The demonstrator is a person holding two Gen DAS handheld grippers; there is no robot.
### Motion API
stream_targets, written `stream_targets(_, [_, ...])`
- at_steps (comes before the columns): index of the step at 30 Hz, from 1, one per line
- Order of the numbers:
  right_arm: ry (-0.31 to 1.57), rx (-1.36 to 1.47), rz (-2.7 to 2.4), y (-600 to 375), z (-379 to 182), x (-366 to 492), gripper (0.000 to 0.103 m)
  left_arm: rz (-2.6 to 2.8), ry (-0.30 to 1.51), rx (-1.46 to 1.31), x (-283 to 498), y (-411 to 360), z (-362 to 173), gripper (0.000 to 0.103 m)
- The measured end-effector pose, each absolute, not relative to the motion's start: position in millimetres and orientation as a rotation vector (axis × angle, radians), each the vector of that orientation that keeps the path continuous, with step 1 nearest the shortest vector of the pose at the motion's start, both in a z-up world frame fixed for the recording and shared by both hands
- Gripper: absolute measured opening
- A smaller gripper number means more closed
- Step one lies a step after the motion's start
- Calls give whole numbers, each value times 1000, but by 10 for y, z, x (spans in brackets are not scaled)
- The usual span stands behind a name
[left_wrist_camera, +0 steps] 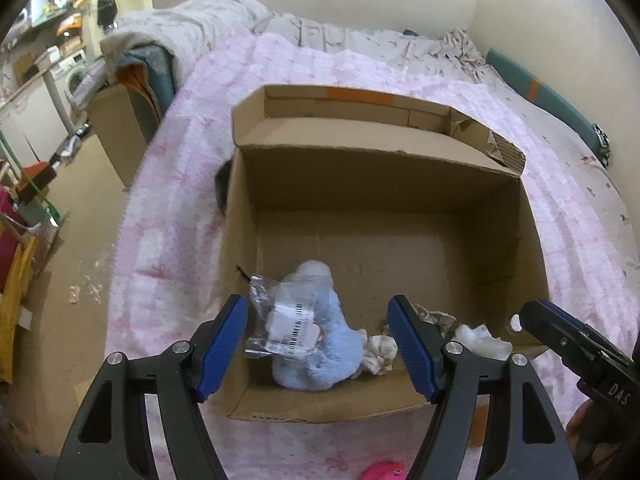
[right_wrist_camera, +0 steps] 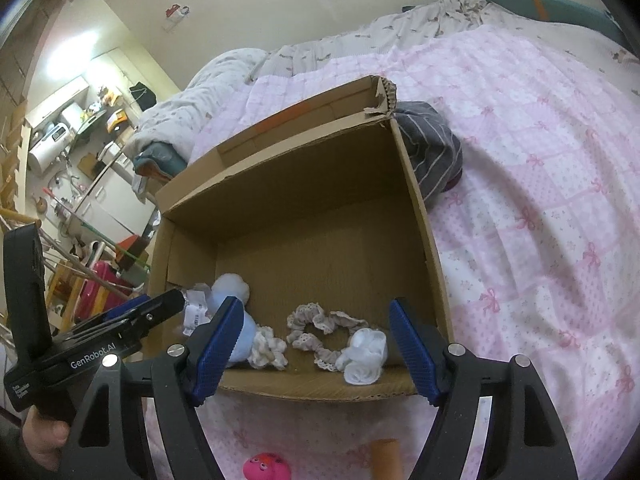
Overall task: Organize soft objects
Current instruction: 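Open the right tool to drop the white cloth into the box, then move the left tool to the pink rubber duck and grasp it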
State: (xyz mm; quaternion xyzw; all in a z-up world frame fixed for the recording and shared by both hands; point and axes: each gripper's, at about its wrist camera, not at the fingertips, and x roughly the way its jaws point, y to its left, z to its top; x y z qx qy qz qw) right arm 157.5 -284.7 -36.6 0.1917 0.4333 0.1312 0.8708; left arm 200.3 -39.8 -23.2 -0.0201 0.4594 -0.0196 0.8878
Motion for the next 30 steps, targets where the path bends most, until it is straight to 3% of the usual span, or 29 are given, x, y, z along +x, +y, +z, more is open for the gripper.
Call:
stream_targets(14, [925, 404, 236, -2913, -338, 1402, 79, -33, 912, -36, 1623, -261, -16, 70])
stream_targets(30, [953, 387, 203, -2888, -312, 866, 79, -47, 1066, -147, 1106, -48, -348, 70])
